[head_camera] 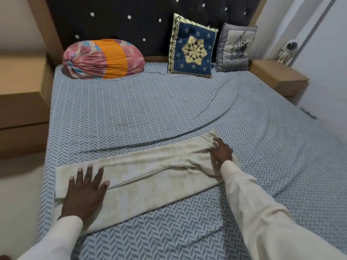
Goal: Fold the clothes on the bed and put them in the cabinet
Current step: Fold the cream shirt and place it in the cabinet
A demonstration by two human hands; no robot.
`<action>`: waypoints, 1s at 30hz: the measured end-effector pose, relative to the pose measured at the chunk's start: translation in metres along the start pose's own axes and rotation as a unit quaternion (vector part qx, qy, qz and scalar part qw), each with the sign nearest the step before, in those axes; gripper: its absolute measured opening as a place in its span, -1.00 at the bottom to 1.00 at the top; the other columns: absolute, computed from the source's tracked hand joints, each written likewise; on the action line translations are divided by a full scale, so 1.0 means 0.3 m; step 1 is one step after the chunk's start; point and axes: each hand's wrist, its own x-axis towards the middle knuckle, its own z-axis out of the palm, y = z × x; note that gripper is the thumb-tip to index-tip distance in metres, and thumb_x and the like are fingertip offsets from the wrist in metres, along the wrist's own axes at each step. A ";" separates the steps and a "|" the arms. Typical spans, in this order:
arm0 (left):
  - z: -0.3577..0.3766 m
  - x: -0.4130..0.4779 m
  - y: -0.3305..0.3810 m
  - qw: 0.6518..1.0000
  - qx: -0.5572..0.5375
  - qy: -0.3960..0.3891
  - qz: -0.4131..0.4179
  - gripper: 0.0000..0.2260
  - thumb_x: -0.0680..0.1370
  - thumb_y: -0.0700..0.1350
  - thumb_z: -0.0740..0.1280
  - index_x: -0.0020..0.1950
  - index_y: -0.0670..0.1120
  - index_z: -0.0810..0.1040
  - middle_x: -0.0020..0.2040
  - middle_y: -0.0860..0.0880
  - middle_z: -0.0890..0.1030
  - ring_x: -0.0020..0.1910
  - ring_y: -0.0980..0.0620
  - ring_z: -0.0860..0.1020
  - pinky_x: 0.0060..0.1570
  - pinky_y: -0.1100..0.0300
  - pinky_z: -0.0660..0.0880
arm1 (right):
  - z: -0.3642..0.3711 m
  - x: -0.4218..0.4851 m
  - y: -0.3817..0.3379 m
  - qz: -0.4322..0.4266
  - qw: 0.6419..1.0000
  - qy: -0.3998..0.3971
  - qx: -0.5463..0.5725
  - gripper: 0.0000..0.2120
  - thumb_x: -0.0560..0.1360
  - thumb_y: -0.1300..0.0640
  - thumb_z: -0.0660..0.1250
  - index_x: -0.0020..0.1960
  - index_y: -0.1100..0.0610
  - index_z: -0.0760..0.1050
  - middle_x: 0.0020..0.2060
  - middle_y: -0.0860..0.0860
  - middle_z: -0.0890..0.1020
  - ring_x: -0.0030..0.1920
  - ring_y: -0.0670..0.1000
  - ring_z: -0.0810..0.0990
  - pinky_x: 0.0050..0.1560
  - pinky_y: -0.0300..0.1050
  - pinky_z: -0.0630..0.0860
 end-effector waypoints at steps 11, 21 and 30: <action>-0.033 0.125 -0.031 0.993 0.008 0.032 -0.111 -0.47 0.65 0.14 -0.04 0.60 0.00 0.10 0.58 -0.19 0.11 0.55 -0.24 0.05 0.47 -0.15 -0.01 | 0.002 0.211 -0.149 -0.010 0.976 -0.064 0.208 -0.55 0.47 0.31 0.34 0.36 0.18 0.46 0.15 0.09 0.55 0.14 0.07 0.51 0.06 -0.15 0.48; 0.029 0.141 -0.050 0.987 -0.005 0.104 -0.124 -0.43 0.61 0.13 -0.16 0.57 -0.07 0.18 0.53 -0.26 0.22 0.52 -0.27 0.11 0.49 -0.12 -0.14 | 0.070 0.140 -0.253 -0.002 0.983 -0.089 -0.160 -0.36 0.60 0.09 0.15 0.60 -0.06 -0.04 0.59 0.01 0.01 0.54 0.23 0.02 0.44 0.30 0.09; -0.002 0.125 -0.125 0.997 -0.022 0.038 -0.068 -0.44 0.64 0.17 -0.02 0.61 0.00 0.02 0.59 -0.23 -0.02 0.56 -0.23 -0.09 0.48 -0.06 -0.24 | 0.158 -0.194 -0.067 -0.075 0.972 0.088 -0.203 -0.50 0.61 -0.15 0.07 0.49 0.02 0.27 0.42 0.11 0.39 0.39 0.18 0.34 0.36 0.16 0.22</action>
